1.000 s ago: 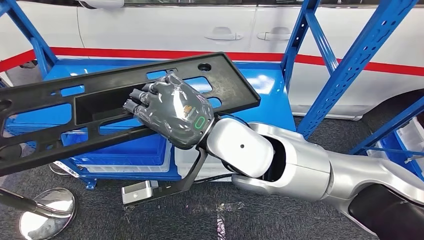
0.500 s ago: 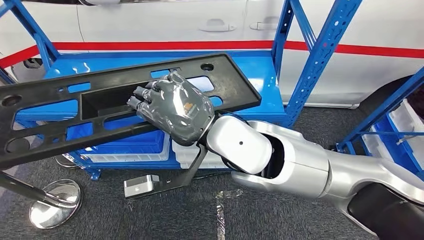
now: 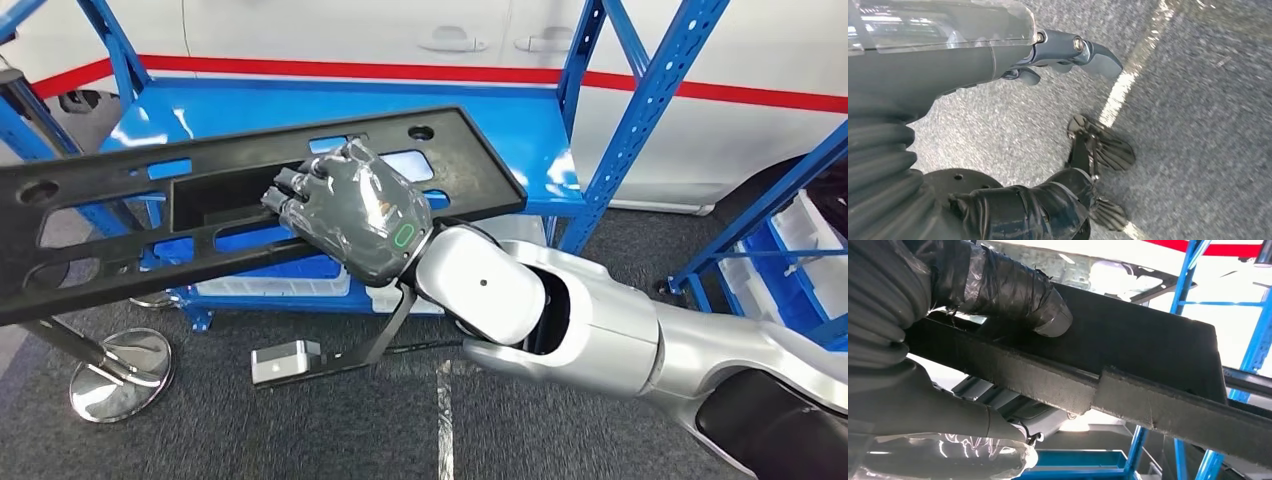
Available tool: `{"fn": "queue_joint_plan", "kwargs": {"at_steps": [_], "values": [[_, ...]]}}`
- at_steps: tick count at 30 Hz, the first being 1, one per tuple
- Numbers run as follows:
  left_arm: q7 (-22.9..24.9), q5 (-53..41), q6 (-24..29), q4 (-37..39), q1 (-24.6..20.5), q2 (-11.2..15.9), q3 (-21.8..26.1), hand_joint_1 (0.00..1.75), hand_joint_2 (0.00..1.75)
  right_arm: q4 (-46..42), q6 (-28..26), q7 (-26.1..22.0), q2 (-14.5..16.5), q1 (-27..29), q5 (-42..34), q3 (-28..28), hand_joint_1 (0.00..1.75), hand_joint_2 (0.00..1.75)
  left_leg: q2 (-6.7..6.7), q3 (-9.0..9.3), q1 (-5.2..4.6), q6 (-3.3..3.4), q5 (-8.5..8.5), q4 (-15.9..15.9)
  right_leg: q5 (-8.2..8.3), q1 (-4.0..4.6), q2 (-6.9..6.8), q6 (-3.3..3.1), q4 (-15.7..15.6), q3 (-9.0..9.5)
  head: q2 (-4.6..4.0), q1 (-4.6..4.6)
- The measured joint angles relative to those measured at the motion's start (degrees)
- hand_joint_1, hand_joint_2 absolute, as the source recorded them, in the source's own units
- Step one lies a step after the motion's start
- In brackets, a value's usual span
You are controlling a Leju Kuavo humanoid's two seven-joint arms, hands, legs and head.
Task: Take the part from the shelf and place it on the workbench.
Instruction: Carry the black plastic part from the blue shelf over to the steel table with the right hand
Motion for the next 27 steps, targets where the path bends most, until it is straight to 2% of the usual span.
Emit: {"fn": "queue_joint_plan", "kwargs": {"at_steps": [1,2,3,4,5,6,7,8,9,11,12,13,14,15,16,17,18,19,20,21,22,23,24,25,26,27], "values": [[0.0,0.0,0.1,0.0,0.0,0.0,0.0,0.0,1.75,0.1,0.0,0.0,0.0,0.0,0.0,0.0,1.75,1.75,0.05,-0.87,-0.08,0.13,0.66,0.1,-1.96,-0.02,0.0,0.08,3.6,-0.7,0.0,0.02],[0.0,0.0,0.2,0.0,0.0,0.0,0.0,0.0,1.75,0.2,0.0,0.0,0.0,0.1,0.0,0.0,1.75,1.75,0.08,-1.77,-0.15,0.14,1.3,0.1,-2.62,-0.03,0.0,0.11,6.4,-0.89,0.0,0.03],[0.0,0.1,0.2,0.0,0.0,0.0,0.0,0.0,1.75,0.3,0.0,0.0,0.0,0.1,0.0,0.0,1.75,1.75,0.11,-2.66,-0.2,0.09,1.92,0.2,-1.9,-0.03,-0.01,0.06,7.6,-0.29,0.0,0.03],[0.0,0.1,0.2,0.0,0.0,0.0,0.0,0.0,1.75,0.4,0.0,0.1,0.0,0.2,0.0,0.0,1.75,1.75,0.12,-3.49,-0.23,-0.01,2.47,0.3,-0.34,-0.02,0.0,-0.1,6.7,1.2,0.0,0.04],[0.0,0.1,0.2,0.0,0.0,0.0,0.0,0.0,1.75,0.5,0.0,0.1,0.0,0.2,0.1,0.0,1.75,1.75,0.11,-4.21,-0.26,-0.13,2.99,0.5,1.2,0.03,0.01,-0.36,4.2,3.57,0.0,0.04],[0.0,0.1,0.1,0.0,0.0,0.0,0.0,0.0,1.75,0.5,0.0,0.2,-0.1,0.2,0.2,0.0,1.75,1.75,0.07,-4.83,-0.33,-0.32,3.46,0.6,1.76,0.17,0.03,-0.73,0.2,6.65,0.0,0.04],[0.0,0.1,-0.1,0.0,0.0,0.0,0.0,0.0,1.75,0.6,0.0,0.3,0.0,0.1,0.4,0.0,1.75,1.75,0.05,-5.27,-0.38,-0.56,3.9,0.7,1.5,0.33,0.04,-1.06,-4.0,9.55,0.0,-0.01],[-0.1,0.1,-0.2,0.0,0.0,0.0,0.0,0.0,1.75,0.7,0.1,0.4,0.0,0.1,0.4,0.0,1.75,1.75,0.03,-5.55,-0.4,-0.85,4.46,0.6,1.01,0.52,0.05,-1.32,-7.3,11.57,0.0,-0.02],[-0.2,0.1,-0.4,0.0,0.1,0.0,0.0,0.0,1.75,0.8,0.1,0.5,0.0,0.0,0.5,0.0,1.75,1.75,0.02,-5.75,-0.38,-1.19,5.06,0.3,0.53,0.73,0.05,-1.53,-9.4,12.66,0.0,0.04],[-0.3,0.0,-0.4,0.0,0.1,0.1,0.0,0.0,1.75,1.0,0.1,0.7,0.0,0.0,0.5,-0.1,1.75,1.75,-0.07,-6.13,-0.23,-1.81,6.01,-0.1,1.41,0.69,-0.12,-1.88,-10.5,12.31,0.0,0.21],[-0.3,0.0,-0.4,0.0,0.2,0.2,0.0,0.0,1.75,1.2,0.1,0.7,0.1,0.0,0.5,0.0,1.75,1.75,-0.14,-6.59,-0.19,-2.07,5.33,0.3,2.06,0.53,-0.26,-2.22,-10.9,11.91,0.0,0.25],[-0.2,-0.2,-0.3,0.1,0.3,0.3,0.0,0.0,1.75,1.3,0.2,0.7,0.1,0.0,0.4,0.0,1.75,1.75,-0.2,-7.26,-0.16,-2.3,3.54,1.7,2.81,0.32,-0.4,-2.63,-11.2,11.39,0.0,0.2],[-0.1,-0.3,-0.2,0.1,0.4,0.4,0.0,0.0,1.75,1.4,0.2,0.7,0.1,0.0,0.4,0.0,1.75,1.75,-0.22,-8.14,-0.06,-2.5,0.79,4.2,3.54,0.15,-0.5,-2.98,-11.4,10.77,0.0,0.18],[0.1,-0.4,-0.1,0.1,0.4,0.5,0.0,0.0,1.75,1.5,0.2,0.8,0.1,0.0,0.4,0.0,1.75,1.75,-0.22,-9.07,-0.05,-2.72,-2.23,7.7,4.19,0.16,-0.51,-3.22,-11.4,10.01,0.0,0.11],[0.2,-0.4,0.0,0.1,0.4,0.6,0.0,0.0,1.75,1.6,0.2,0.8,0.1,0.0,0.3,0.0,1.75,1.75,-0.22,-9.86,0.0,-2.95,-4.52,11.6,4.81,0.16,-0.53,-3.3,-11.4,9.21,0.0,0.09],[0.3,-0.5,0.1,0.1,0.4,0.7,0.0,0.0,1.75,1.7,0.2,0.8,0.1,0.0,0.3,0.0,1.75,1.75,-0.21,-10.26,0.04,-3.17,-5.4,14.8,5.41,0.14,-0.53,-3.21,-11.3,8.34,0.0,0.09],[0.4,-0.4,0.1,0.1,0.4,0.8,0.0,0.0,1.75,1.8,0.3,0.8,0.1,0.1,0.2,0.0,1.75,1.75,-0.21,-10.0,0.1,-3.39,-4.8,16.6,6.0,0.08,-0.52,-3.09,-11.1,7.43,0.0,0.06],[0.5,-0.4,0.1,0.1,0.4,0.9,0.0,0.0,1.75,1.9,0.3,0.8,0.1,0.2,0.2,0.0,1.75,1.75,-0.2,-8.85,0.19,-3.6,-3.19,16.6,6.55,-0.03,-0.52,-2.89,-10.9,6.5,0.0,0.06],[0.6,-0.4,0.1,0.1,0.4,1.0,0.0,0.0,1.75,2.0,0.3,0.8,0.1,0.2,0.2,0.0,1.75,1.75,-0.2,-6.72,0.35,-3.83,-1.39,14.6,7.04,-0.17,-0.5,-2.62,-10.6,5.58,0.0,0.05],[0.6,-0.4,0.2,0.1,0.3,1.0,0.0,0.0,1.75,2.1,0.2,0.8,0.1,0.2,0.2,0.0,1.75,1.75,-0.21,-3.93,0.52,-4.12,-0.64,11.1,7.42,-0.21,-0.48,-2.31,-10.2,4.71,0.0,0.03],[0.6,-0.4,0.2,0.1,0.2,1.1,0.0,0.0,1.75,2.2,0.2,0.8,0.1,0.2,0.2,-0.1,1.75,1.75,-0.32,-0.95,0.51,-4.22,-0.96,6.9,7.73,-0.21,-0.48,-1.97,-9.7,3.98,0.0,0.0],[0.7,-0.4,0.2,0.1,0.2,1.2,0.0,0.0,1.75,2.2,0.2,0.9,0.1,0.2,0.2,-0.1,1.75,1.75,-0.42,1.21,0.47,-4.02,-1.86,3.6,8.09,-0.13,-0.47,-1.65,-9.3,3.48,0.0,-0.01],[0.7,-0.4,0.2,0.1,0.1,1.2,0.0,0.0,1.75,2.2,0.2,0.9,0.1,0.2,0.1,-0.1,1.75,1.75,-0.54,2.41,0.32,-3.71,-2.85,1.6,8.51,0.0,-0.48,-1.38,-9.1,3.15,0.0,-0.01],[0.7,-0.4,0.2,0.1,0.1,1.2,0.0,0.0,1.75,2.3,0.2,0.9,0.1,0.2,0.1,-0.1,1.75,1.75,-0.62,2.72,0.14,-3.16,-3.14,0.8,8.97,0.07,-0.49,-1.1,-9.0,2.98,0.0,0.02],[0.9,-0.4,0.3,0.1,0.1,1.2,0.0,0.0,1.75,2.4,0.2,0.9,0.1,0.3,0.0,-0.1,1.75,1.75,-0.54,2.28,0.23,-2.54,-2.87,0.8,9.32,0.11,-0.43,-0.82,-9.0,2.8,0.0,0.06],[1.0,-0.4,0.3,0.1,0.1,1.2,0.0,0.0,1.75,2.4,0.3,0.9,0.0,0.3,-0.2,-0.1,1.75,1.75,-0.44,1.86,0.28,-2.04,-2.42,0.9,8.82,0.07,-0.37,-0.53,-8.7,2.47,0.0,0.1]]}}
